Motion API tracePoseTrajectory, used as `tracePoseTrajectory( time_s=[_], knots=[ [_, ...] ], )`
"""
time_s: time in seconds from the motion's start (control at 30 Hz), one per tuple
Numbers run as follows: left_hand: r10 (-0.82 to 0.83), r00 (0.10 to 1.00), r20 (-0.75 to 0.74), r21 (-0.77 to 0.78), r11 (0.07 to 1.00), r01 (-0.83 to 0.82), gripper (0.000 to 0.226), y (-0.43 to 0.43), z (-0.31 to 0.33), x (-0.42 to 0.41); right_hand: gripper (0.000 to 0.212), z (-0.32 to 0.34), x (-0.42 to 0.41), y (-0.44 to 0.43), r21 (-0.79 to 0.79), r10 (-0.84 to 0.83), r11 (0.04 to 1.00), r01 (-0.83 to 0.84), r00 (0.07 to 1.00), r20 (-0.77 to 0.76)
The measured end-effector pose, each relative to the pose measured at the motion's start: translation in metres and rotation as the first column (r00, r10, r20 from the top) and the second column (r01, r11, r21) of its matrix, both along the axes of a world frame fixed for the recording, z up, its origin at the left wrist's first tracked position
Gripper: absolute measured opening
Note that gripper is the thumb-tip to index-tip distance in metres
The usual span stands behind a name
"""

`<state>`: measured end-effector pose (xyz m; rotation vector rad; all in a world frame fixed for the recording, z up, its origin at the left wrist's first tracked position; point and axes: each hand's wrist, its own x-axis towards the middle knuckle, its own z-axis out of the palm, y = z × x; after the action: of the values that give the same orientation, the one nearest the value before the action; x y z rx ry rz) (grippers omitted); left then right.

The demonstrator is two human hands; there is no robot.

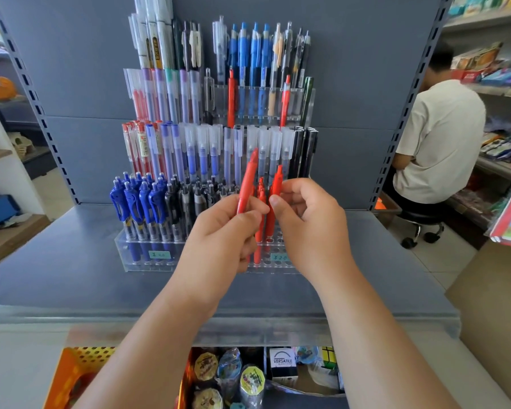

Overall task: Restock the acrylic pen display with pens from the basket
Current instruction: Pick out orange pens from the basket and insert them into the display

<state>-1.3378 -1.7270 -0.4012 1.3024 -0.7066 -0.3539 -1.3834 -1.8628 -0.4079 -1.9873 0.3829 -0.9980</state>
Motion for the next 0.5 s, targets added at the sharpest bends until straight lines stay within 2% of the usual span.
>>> tracePoseTrajectory(
  time_s=[0.07,0.2,0.33,0.5],
  knots=[
    [-0.064,0.997,-0.046,-0.033,0.998,0.063,0.025,0.0015,0.0008,-0.0001,0.007,-0.0014,0.0006,0.0019,-0.005,-0.011,1.000,0.011,1.000,-0.029],
    [-0.127,0.989,-0.074,-0.066,0.990,0.123,0.048,0.0030,0.0029,-0.0015,0.010,-0.0032,0.0025,0.0027,0.013,-0.052,0.998,0.053,0.995,-0.083],
    [-0.067,0.996,-0.050,-0.065,0.996,0.064,0.049,0.0013,0.0035,-0.0036,0.011,-0.0059,0.0057,0.0036,-0.015,-0.081,0.997,0.080,0.983,-0.162],
    [0.056,0.998,0.015,0.033,0.998,-0.057,0.048,-0.0003,0.0063,-0.0064,0.008,-0.0050,0.0038,0.0016,-0.040,-0.090,0.996,0.083,0.967,-0.237]
  ],
)
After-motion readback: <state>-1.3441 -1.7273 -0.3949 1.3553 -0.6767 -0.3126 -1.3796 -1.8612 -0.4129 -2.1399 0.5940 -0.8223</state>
